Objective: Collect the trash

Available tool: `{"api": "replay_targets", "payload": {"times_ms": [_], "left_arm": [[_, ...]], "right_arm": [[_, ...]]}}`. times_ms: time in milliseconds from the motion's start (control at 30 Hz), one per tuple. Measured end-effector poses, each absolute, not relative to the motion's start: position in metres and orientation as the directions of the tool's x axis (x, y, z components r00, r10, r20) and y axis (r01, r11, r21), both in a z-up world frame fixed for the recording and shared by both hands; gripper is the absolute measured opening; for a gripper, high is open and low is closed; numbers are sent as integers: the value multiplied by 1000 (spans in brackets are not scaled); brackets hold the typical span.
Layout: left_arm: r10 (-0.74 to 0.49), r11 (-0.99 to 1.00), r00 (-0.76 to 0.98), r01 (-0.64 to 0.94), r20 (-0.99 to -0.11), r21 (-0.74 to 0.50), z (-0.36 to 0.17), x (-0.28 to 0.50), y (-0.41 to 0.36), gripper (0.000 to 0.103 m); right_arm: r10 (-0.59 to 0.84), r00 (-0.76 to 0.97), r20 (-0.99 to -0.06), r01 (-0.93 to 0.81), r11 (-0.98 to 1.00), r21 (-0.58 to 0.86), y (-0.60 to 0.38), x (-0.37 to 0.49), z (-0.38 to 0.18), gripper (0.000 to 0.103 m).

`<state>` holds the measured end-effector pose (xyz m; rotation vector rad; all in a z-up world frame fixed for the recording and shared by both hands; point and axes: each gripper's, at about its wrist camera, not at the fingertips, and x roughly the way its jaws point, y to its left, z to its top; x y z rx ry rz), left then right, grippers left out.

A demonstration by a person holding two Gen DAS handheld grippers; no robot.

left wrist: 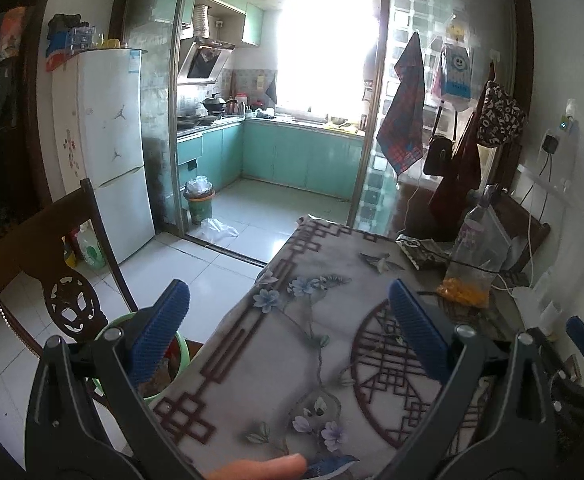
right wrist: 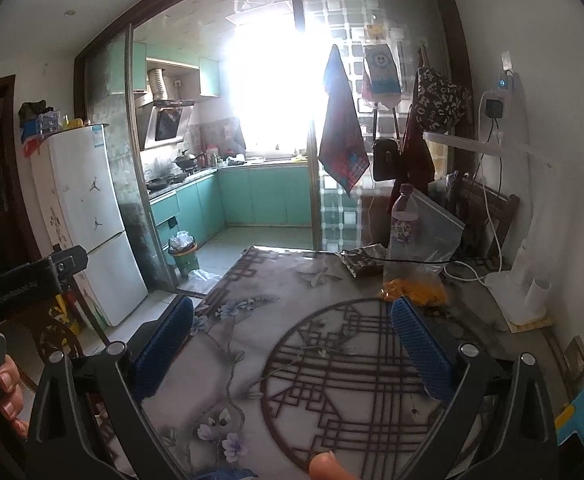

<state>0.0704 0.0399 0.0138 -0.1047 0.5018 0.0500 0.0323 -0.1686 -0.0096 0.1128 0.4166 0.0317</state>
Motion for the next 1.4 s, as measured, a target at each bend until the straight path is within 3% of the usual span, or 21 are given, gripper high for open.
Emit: {"api": "replay_targets", "payload": {"times_ms": [1200,1400], "left_arm": [[7,995,861,-57,-509,-84,8,74,29,98],[-4,998,840,-34,-543,-60,-21,92,17,98]], "right_arm": [[61,902,-427,-4,991,134,-175,39,-19,96],[37,871,-491,40,989,145,-190,52,-43,96]]}}
